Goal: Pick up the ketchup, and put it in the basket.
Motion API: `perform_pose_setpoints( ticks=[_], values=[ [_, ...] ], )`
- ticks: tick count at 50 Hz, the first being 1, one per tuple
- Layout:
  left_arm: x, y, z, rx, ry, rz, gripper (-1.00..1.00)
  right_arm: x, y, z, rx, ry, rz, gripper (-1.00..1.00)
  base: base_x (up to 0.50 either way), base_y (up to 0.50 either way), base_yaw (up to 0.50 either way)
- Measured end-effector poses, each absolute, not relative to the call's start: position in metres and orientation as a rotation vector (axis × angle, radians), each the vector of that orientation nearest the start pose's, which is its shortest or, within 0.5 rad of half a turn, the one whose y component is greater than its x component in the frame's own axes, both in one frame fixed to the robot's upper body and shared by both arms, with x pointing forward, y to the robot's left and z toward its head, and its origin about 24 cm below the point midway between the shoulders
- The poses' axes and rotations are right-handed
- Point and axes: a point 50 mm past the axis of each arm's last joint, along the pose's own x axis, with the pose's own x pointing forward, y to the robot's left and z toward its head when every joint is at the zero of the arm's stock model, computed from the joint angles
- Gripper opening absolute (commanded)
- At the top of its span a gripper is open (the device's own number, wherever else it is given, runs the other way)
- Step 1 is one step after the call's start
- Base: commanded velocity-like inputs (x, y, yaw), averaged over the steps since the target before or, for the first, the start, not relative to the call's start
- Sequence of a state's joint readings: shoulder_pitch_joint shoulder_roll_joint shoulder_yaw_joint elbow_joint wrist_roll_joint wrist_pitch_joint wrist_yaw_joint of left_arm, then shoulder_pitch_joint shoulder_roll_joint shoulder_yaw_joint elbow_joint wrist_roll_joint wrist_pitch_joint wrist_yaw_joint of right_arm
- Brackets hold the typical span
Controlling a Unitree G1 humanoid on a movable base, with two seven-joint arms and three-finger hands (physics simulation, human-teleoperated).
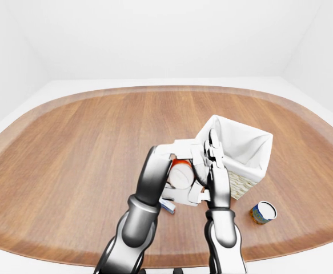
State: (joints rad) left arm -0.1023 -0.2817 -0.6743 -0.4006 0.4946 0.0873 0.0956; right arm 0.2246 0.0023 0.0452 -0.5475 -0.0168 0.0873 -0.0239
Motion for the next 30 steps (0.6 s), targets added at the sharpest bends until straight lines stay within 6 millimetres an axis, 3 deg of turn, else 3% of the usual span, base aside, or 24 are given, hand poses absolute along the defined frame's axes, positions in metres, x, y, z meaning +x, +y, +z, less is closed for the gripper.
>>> perform_pose_setpoints(
  ticks=[7,8,9,12,13,14,15,30],
  values=[
    [0.192,-0.026,0.189,0.066,-0.628,-0.408,-0.92,0.203,-0.154,0.111,-0.007,-0.243,-0.044,1.0,0.0,0.0,0.0],
    [0.191,-0.026,0.189,0.066,-0.629,-0.41,-0.92,0.203,-0.154,0.111,-0.009,-0.242,-0.045,0.18,0.0,0.0,0.0],
    [0.191,-0.027,0.189,0.065,-0.631,-0.412,-0.92,0.203,-0.154,0.11,-0.011,-0.24,-0.045,-1.0,0.0,0.0,0.0],
    [0.191,-0.025,0.19,0.066,-0.637,-0.389,-0.9,0.203,-0.149,0.109,0.001,-0.242,-0.005,-1.0,0.0,0.0,0.0],
    [0.191,-0.025,0.19,0.059,-0.635,-0.389,-0.44,0.202,-0.148,0.109,0.005,-0.242,0.006,-1.0,0.0,0.0,0.0],
    [0.191,-0.024,0.19,0.054,-0.633,-0.4,0.61,0.202,-0.147,0.109,0.009,-0.242,0.015,-1.0,0.0,0.0,0.0],
    [0.19,-0.025,0.19,0.05,-0.633,-0.4,1.0,0.202,-0.148,0.108,0.007,-0.241,0.013,-1.0,0.0,0.0,0.0],
    [0.184,-0.025,0.195,0.017,-0.655,-0.38,1.0,0.203,-0.151,0.105,-0.037,-0.232,-0.002,-1.0,0.0,0.0,0.0]
  ],
)
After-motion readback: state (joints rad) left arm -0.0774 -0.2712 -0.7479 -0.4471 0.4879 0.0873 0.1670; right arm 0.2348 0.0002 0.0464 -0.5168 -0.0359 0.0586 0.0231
